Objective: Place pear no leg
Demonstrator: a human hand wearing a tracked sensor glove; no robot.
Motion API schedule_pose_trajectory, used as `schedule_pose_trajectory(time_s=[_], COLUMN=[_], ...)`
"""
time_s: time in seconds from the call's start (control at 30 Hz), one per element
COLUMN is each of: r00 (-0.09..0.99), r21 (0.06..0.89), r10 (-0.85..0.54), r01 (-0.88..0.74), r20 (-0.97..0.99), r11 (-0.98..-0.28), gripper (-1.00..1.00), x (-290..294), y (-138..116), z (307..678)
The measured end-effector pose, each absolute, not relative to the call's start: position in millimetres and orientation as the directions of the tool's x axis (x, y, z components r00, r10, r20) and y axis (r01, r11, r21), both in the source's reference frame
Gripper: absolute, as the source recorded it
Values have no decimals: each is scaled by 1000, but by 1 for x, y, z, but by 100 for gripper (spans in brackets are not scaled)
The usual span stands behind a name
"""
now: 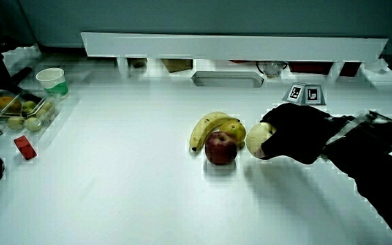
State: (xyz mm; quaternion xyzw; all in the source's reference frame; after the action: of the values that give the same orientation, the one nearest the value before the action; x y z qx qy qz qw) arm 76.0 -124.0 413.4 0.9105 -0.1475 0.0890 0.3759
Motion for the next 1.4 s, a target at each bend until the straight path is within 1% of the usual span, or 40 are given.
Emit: schedule_pose_trajectory(time_s=[0.13, 0.2, 0.43, 0.5, 0.53, 0.57, 0.7, 0.87, 0.93, 1.0, 1.07, 1.13, 1.17, 1.2, 1.27, 1.3, 1.37, 1.4], r00=[935, 943, 956, 957, 952, 956, 955, 950, 952, 951, 950, 949, 951, 951, 945, 949, 943, 936], r21=[655, 682, 713, 728, 717, 717, 745, 744, 758, 753, 766, 755, 761, 757, 760, 748, 750, 741], r10=[-186, -178, -167, -164, -147, -156, -131, -124, -124, -121, -122, -126, -127, -124, -135, -135, -141, -145], r01=[-345, -326, -292, -290, -300, -290, -291, -301, -298, -301, -304, -307, -301, -301, -320, -307, -326, -343], r20=[301, 281, 242, 241, 268, 249, 267, 286, 279, 285, 287, 289, 280, 283, 297, 284, 302, 319], r11=[-672, -655, -638, -622, -630, -634, -599, -596, -581, -585, -567, -580, -575, -580, -566, -588, -575, -577], gripper=[0, 0, 0, 0, 0, 0, 0, 0, -13, -27, -40, -53, -60, -67, -80, -87, -100, -100], x=[73, 71, 67, 67, 68, 68, 70, 71, 72, 74, 75, 78, 80, 83, 86, 90, 95, 98], y=[-123, -123, -121, -120, -120, -120, -120, -118, -117, -116, -116, -115, -115, -114, -112, -112, -110, -108], z=[425, 434, 448, 452, 450, 451, 454, 454, 457, 455, 454, 450, 451, 449, 441, 440, 431, 425])
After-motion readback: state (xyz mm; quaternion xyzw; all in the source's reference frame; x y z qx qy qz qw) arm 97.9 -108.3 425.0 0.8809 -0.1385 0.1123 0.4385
